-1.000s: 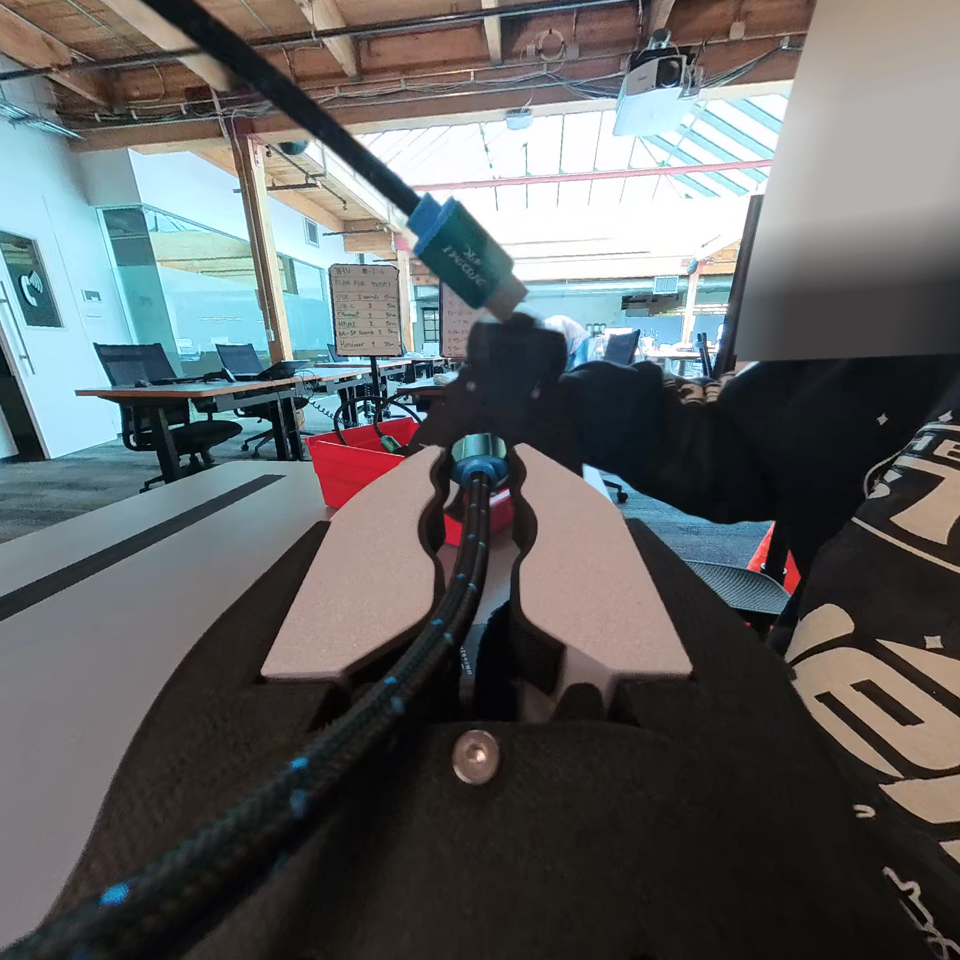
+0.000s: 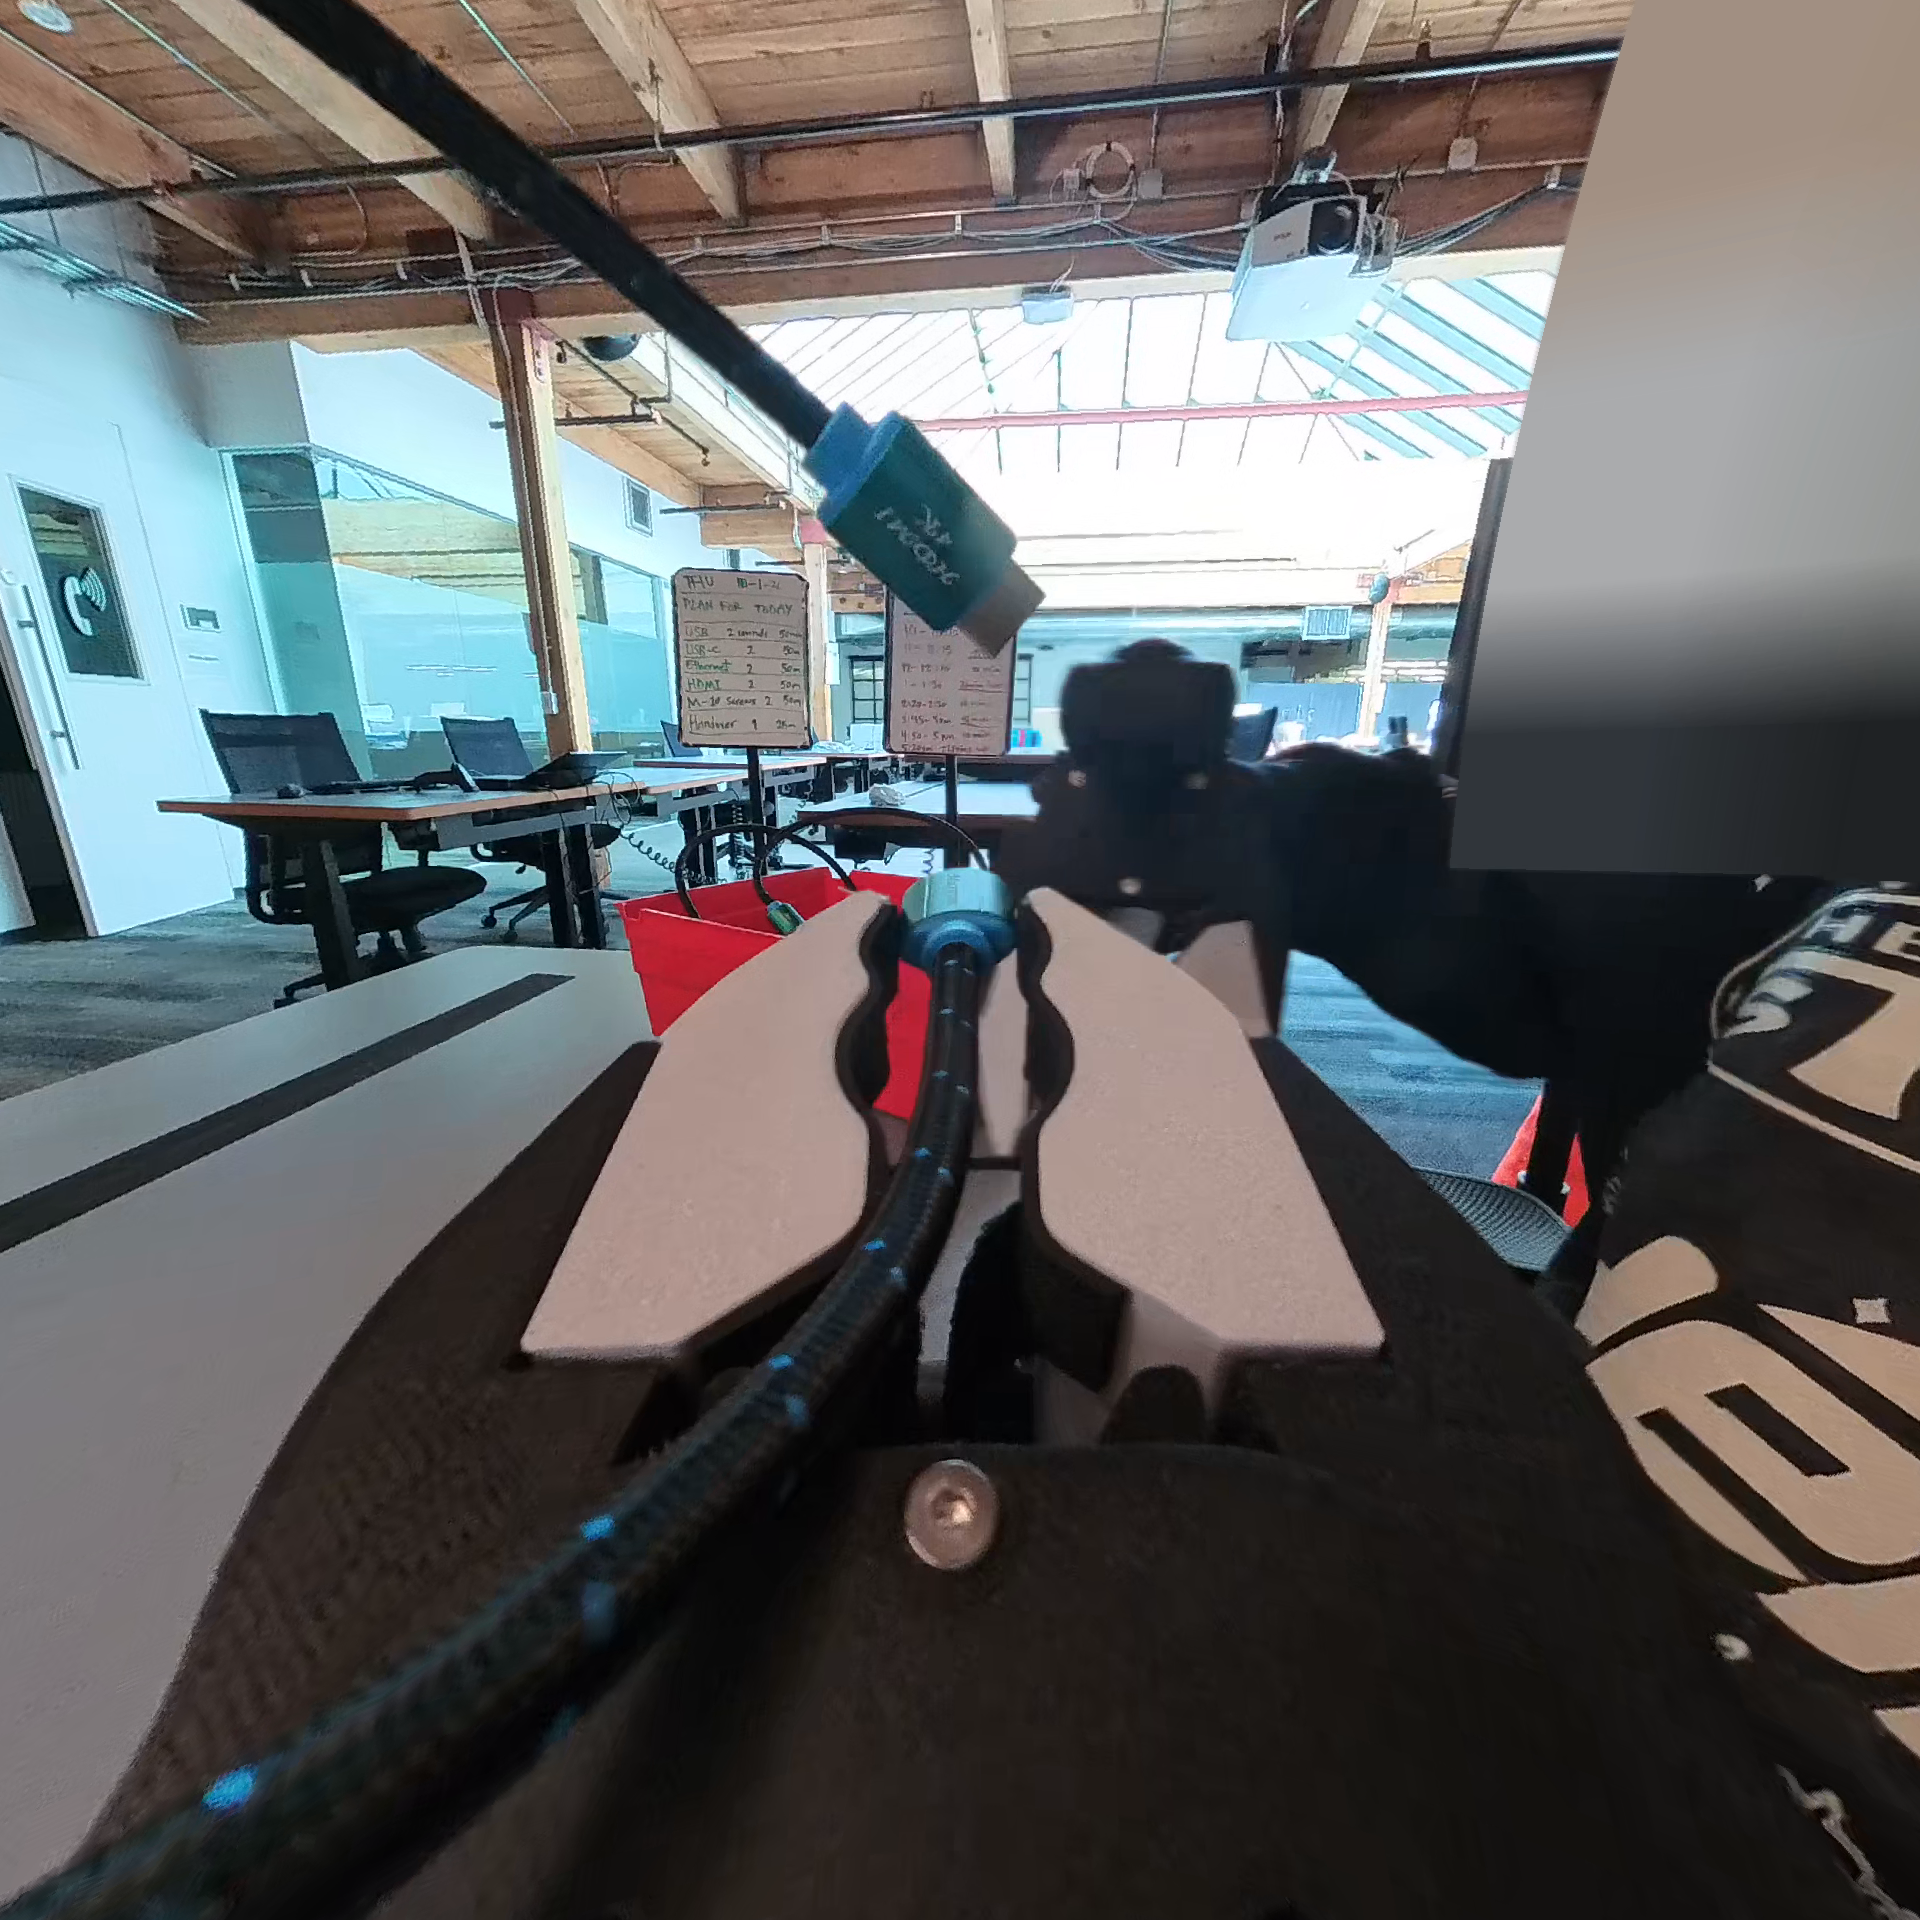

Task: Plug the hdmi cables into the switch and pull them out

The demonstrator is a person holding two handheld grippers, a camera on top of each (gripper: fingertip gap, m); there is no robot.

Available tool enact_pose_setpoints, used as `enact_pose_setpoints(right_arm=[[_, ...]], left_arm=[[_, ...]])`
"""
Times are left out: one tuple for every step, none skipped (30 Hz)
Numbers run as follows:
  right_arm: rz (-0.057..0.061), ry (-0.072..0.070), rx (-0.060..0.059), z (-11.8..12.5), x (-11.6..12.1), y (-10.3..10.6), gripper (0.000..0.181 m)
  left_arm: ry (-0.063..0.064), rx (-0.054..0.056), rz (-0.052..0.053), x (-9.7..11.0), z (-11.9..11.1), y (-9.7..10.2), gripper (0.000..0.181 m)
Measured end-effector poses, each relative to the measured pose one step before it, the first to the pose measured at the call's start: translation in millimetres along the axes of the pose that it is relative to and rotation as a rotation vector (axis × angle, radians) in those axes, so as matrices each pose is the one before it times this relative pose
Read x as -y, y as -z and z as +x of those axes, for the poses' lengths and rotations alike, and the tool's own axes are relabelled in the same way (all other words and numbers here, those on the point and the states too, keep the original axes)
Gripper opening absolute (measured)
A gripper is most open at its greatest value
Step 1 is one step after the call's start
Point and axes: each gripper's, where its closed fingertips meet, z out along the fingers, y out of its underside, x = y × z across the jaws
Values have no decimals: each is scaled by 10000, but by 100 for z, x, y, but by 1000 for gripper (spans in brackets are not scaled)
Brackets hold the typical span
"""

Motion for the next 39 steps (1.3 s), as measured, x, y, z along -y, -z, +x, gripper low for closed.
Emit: enact_pose_setpoints(right_arm=[[-426,-299,207,-964,-1241,-679,71],[-582,-253,41,-488,-1478,-1169,71],[-634,-210,-114,-60,-1487,-1493,75],[670,-384,-132,87,522,-211,74],[217,-334,-65,126,14,-30,75],[138,-10,-194,38,31,-230,76],[29,121,-229,86,-22,-184,78],[-43,4,-161,78,-60,-112,78],[-47,27,-94,132,30,-106,78],[33,74,-25,115,75,-33,78],[134,108,14,-31,-2,-84,77],[238,84,15,80,117,-16,77],[419,2,33,-30,9,45,76],[555,-98,58,-24,43,142,76],[526,-203,49,-6,120,205,77],[362,-254,-25,45,171,270,76],[174,-135,-218,214,225,279,76],[126,150,-478,502,399,375,76],[182,211,-507,561,690,496,76],[305,62,-309,420,1034,568,76],[407,-41,-119,264,1280,575,76],[293,-65,-38,242,1224,507,76],[160,82,-1,165,1054,418,76],[85,128,-41,205,932,326,76],[97,124,-52,204,890,233,76],[80,46,28,95,785,166,76],[102,40,62,15,731,117,76],[1,60,56,-4,484,39,76],[-94,93,-1,46,250,0,76],[-134,139,-39,97,75,-27,76],[-97,85,-12,70,28,-37,76],[-92,-23,89,-39,-51,-74,76],[-19,-36,146,-133,9,-107,76],[-30,-50,148,-151,-30,-115,76],[-58,5,72,-93,-66,-142,76],[-111,71,-8,-21,-127,-130,76],[-113,77,-39,4,-121,-129,76],[-25,47,12,-77,-5,-106,76],[20,-49,51,-98,66,-79,76]], left_arm=[[-24,-11,-27,-43,37,-39,21],[-38,-6,-40,-75,46,-44,21],[-40,1,-30,-64,32,-27,21],[-24,-8,-17,-32,30,-22,21],[-6,-13,1,-11,32,-8,21],[4,-19,22,29,27,-16,21],[18,-37,33,55,41,-16,21],[21,-64,25,31,90,-23,20],[9,-79,8,7,115,-51,20],[-1,-92,-15,-26,152,-77,20],[-9,-101,-41,-77,173,-79,20],[-18,-83,-68,-128,173,-85,20],[-20,-51,-84,-172,153,-88,21],[-17,-51,-92,-186,166,-100,21],[-1,-85,-109,-217,224,-132,21],[43,-98,-121,-252,276,-127,21],[74,-109,-106,-286,344,-119,21],[75,-121,-107,-349,382,-127,21],[87,-89,-137,-410,357,-168,21],[75,-75,-192,-494,341,-202,21],[28,-89,-218,-533,371,-241,21],[-9,-118,-200,-491,401,-263,21],[-19,-130,-156,-379,389,-260,21],[-14,-105,-108,-262,312,-240,21],[5,-56,-77,-202,171,-199,21],[0,-49,-75,-181,109,-149,20],[-25,-36,-93,-188,64,-98,21],[-51,-20,-113,-178,35,-38,21],[-73,7,-126,-181,11,-18,21],[-112,16,-164,-238,7,-18,21],[-161,22,-208,-314,38,-71,21],[-183,11,-177,-275,82,-117,21],[-156,-31,-98,-153,158,-132,21],[-113,-33,-66,-91,147,-132,21],[-80,21,-65,-104,25,-91,21],[-45,51,-56,-87,-45,-46,21],[-5,27,-19,-36,-43,1,21],[30,-4,-2,-9,-22,12,21],[32,-9,-14,-23,-6,2,21]])
